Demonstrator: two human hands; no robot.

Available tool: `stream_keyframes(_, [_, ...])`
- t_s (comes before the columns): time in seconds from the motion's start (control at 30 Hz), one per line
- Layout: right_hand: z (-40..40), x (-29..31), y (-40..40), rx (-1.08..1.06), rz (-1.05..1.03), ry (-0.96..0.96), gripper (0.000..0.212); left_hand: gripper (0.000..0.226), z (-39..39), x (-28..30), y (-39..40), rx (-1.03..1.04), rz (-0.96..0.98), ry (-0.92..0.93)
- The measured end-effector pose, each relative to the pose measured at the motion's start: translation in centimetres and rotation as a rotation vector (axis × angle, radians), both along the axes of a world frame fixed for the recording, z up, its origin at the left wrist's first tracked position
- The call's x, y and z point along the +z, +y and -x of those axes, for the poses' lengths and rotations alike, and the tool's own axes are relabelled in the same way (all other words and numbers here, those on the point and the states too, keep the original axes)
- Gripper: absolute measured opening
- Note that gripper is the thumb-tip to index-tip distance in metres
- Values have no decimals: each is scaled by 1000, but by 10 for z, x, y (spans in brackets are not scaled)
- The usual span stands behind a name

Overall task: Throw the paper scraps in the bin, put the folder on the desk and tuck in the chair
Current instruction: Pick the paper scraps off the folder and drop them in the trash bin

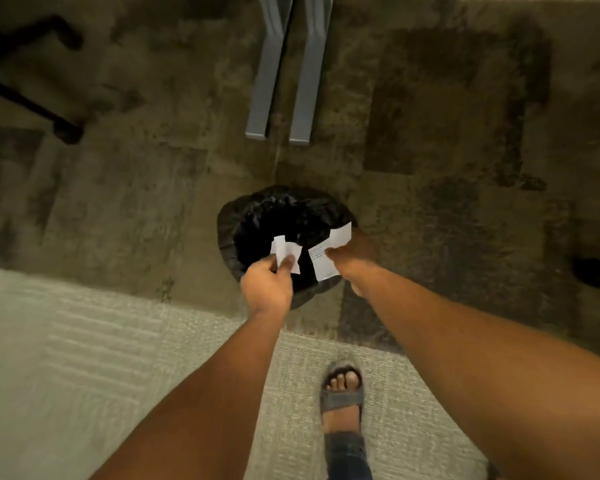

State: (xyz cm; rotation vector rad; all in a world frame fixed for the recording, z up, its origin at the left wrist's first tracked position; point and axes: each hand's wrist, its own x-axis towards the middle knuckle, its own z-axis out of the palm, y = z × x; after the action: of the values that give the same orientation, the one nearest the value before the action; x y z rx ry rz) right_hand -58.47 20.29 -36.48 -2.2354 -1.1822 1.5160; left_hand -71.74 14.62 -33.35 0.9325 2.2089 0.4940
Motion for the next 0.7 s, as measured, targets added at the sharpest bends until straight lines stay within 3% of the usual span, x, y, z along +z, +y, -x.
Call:
stream_keyframes(0.03, [12,-9,3,27,-4,-18,53,26,7,-9,5,-10,26,15])
stream_keyframes(0.17, [48,-45,10,34,19,-6,69,57,31,-47,16,-83,173,99])
stream_keyframes(0.33, [48,-57,6,79,14,-19,65,30,34,-56,4,-178,178,111])
stream_keyframes(0.7, [-34,17,7,76,-94,-78,43,37,-27,11,18,-185,62,50])
